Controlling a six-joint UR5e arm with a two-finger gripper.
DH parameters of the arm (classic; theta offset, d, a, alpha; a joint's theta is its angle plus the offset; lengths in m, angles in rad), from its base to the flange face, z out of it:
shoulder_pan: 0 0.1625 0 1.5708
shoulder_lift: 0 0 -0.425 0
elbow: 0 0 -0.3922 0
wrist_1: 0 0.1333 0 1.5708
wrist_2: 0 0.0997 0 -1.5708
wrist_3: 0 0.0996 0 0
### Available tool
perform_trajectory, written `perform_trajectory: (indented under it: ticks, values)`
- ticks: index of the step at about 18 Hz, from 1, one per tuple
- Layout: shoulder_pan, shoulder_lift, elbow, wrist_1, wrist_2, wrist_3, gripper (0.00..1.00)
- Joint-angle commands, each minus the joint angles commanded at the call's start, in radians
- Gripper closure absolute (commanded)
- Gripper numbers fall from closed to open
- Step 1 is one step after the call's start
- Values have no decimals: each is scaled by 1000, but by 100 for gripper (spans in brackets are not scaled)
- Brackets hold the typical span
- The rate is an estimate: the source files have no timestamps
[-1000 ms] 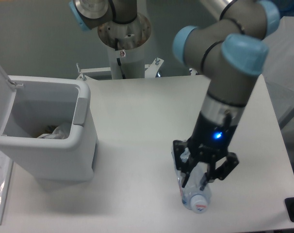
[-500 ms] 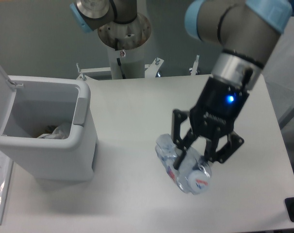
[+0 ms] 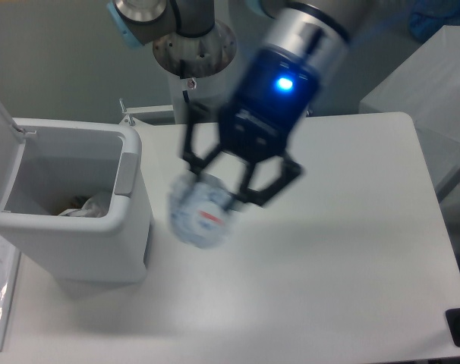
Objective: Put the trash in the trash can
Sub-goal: 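Lift the bottle and carry it over the trash bin, then lower the bottle into the bin and open the gripper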
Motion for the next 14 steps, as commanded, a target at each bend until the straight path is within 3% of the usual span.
perform_trajectory:
  ticks: [8, 12, 14]
  values:
    - [-123, 63, -127, 12, 17, 3, 53]
    - [-195, 58, -166, 18, 138, 6, 45]
    - [-216, 60, -215, 61, 164, 9, 37]
